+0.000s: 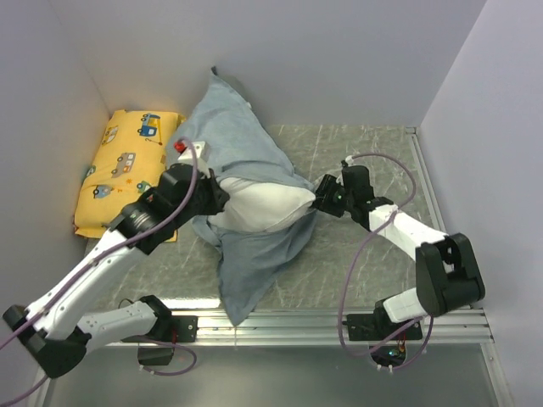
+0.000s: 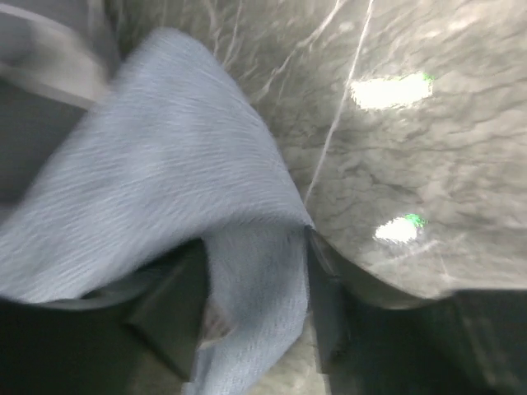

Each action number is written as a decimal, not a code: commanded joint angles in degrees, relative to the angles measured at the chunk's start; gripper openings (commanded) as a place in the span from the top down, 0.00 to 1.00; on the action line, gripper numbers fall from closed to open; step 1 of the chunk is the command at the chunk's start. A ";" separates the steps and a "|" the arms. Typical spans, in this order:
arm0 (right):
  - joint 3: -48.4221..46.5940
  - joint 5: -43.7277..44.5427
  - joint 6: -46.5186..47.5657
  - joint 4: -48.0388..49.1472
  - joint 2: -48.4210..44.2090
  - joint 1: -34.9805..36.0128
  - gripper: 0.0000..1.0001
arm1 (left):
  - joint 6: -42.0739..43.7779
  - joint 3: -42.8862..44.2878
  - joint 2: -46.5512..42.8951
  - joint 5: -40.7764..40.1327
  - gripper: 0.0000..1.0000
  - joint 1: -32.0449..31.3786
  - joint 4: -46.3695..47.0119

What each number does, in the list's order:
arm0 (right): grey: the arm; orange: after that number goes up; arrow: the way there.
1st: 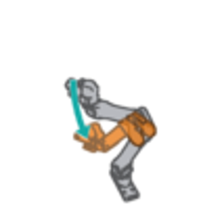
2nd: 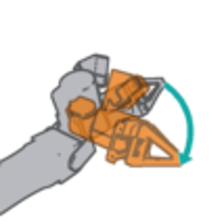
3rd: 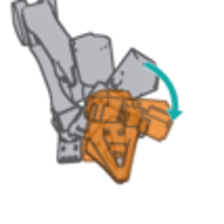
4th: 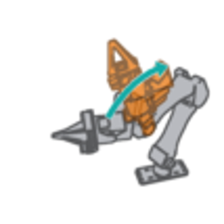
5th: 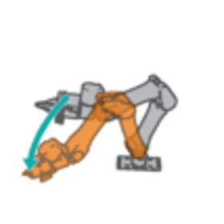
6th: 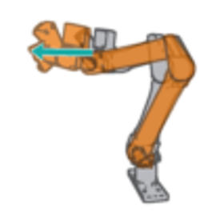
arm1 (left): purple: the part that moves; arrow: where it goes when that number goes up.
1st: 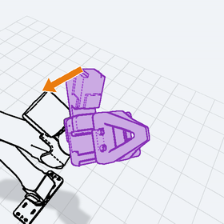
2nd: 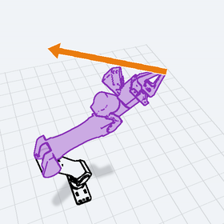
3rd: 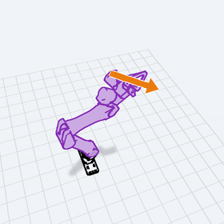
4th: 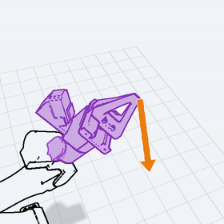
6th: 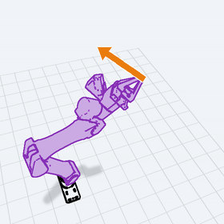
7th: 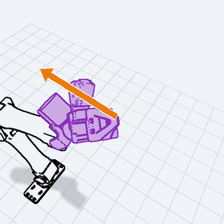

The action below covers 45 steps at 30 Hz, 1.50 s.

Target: Remove the pillowcase from the pillow

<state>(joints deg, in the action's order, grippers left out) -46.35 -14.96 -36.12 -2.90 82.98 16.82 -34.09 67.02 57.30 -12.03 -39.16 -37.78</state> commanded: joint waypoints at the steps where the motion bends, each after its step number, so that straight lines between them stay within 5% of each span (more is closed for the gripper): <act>1: 1.16 16.44 4.22 -2.55 -9.05 3.21 0.34 | -1.77 4.69 3.95 1.30 0.99 0.57 14.21; 4: 3.88 18.21 3.51 -5.36 -17.39 3.48 0.24 | -3.18 6.45 9.57 1.66 0.99 0.48 18.78; 11: 3.99 21.47 4.65 -14.76 -35.06 3.57 0.19 | -4.41 12.59 23.97 7.19 1.00 0.49 24.24; 15: 1.79 22.60 7.72 -14.07 -39.65 13.19 0.16 | -3.97 15.06 28.83 10.09 1.00 0.13 25.04; 22: -7.68 28.57 19.93 -11.43 -25.96 26.22 0.11 | -4.50 12.79 28.84 10.54 1.00 -1.10 26.53; 32: -13.94 30.25 23.03 -7.91 -3.63 29.76 0.08 | -4.23 12.78 27.43 11.15 1.00 -1.19 25.92; 35: -14.39 30.34 21.36 -8.18 0.60 29.76 0.31 | -4.06 13.83 26.12 10.81 0.99 -1.19 24.78; 36: -13.95 30.52 19.61 -7.92 0.87 29.50 0.72 | -3.97 14.27 25.85 9.32 0.96 -1.19 23.99; 39: -13.33 29.12 17.32 -6.95 -0.44 29.06 1.00 | -4.76 13.93 23.22 6.33 0.66 -1.27 21.00; 40: -13.50 29.02 16.96 -6.95 -0.62 28.97 1.00 | -5.20 11.75 21.90 5.45 0.48 -1.19 21.34; 45: -16.13 28.76 14.94 -8.44 1.57 28.71 1.00 | -8.19 4.00 12.68 2.73 0.28 -1.88 21.88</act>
<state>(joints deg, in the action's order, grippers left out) -60.27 12.56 -18.74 -11.77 82.19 46.35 -40.03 73.89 75.90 -6.07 -40.25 -18.57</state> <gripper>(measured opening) 0.019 0.695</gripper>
